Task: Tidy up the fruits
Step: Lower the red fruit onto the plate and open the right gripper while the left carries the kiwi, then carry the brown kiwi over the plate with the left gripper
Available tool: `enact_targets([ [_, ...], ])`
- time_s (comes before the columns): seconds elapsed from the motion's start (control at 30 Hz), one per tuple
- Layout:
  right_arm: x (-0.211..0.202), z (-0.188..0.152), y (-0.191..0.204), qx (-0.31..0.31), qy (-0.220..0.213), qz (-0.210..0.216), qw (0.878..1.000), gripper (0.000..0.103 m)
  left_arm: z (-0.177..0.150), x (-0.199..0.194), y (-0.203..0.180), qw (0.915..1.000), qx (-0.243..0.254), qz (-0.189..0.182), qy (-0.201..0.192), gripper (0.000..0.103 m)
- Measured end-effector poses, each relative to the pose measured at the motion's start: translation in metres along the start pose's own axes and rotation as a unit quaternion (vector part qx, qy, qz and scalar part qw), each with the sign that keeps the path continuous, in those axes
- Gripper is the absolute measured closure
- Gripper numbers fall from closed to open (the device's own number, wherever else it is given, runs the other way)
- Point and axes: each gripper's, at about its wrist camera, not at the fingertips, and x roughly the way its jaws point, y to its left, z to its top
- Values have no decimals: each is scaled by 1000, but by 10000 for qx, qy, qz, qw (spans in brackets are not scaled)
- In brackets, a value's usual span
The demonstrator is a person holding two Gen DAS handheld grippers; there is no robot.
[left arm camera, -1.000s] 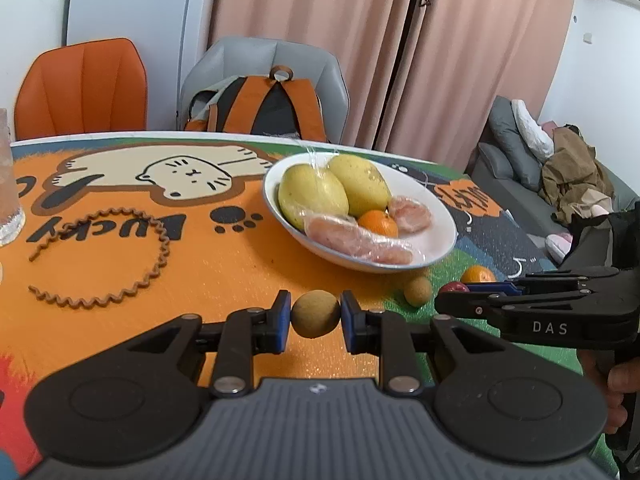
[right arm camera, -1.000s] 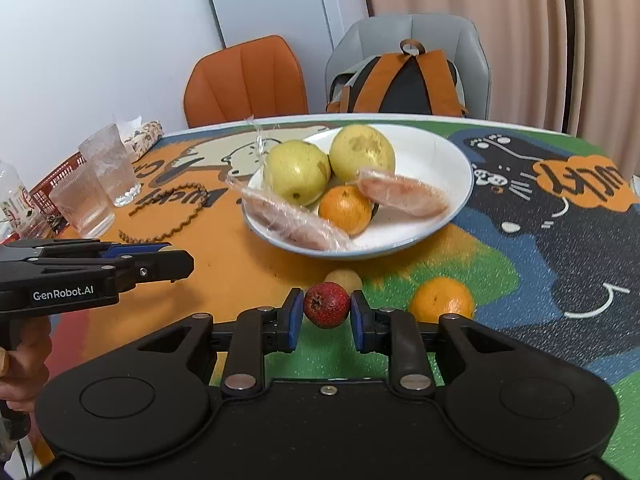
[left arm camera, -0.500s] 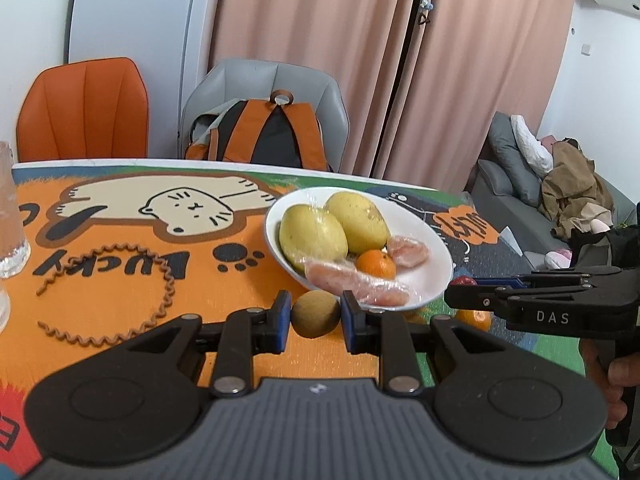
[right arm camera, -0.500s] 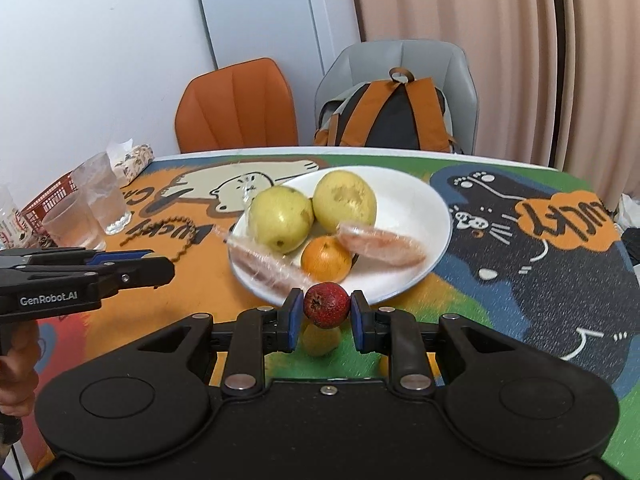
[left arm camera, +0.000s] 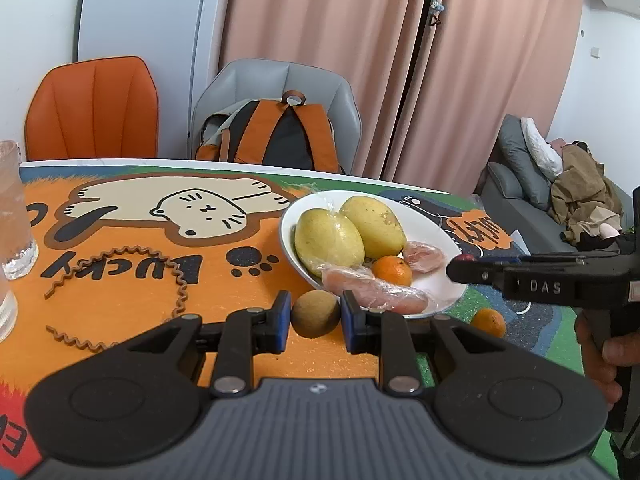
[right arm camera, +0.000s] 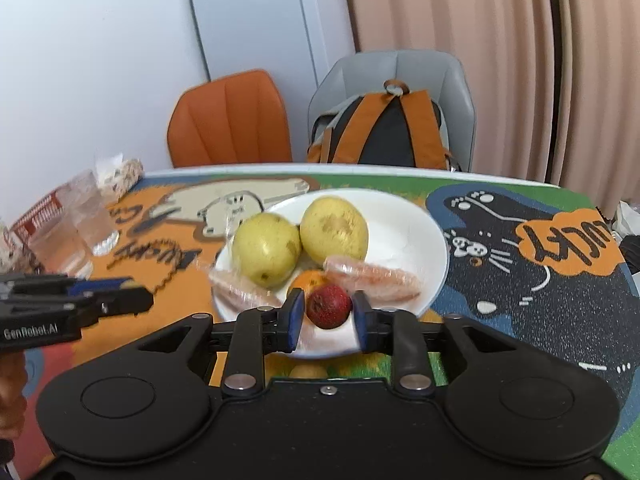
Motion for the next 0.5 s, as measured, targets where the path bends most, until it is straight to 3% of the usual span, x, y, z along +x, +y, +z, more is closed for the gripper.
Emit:
enact_targets([
  [0.5,-10,-4,-13,128,51,-103,9999,60,18,17,-12,9996,202,-192,-47,79],
])
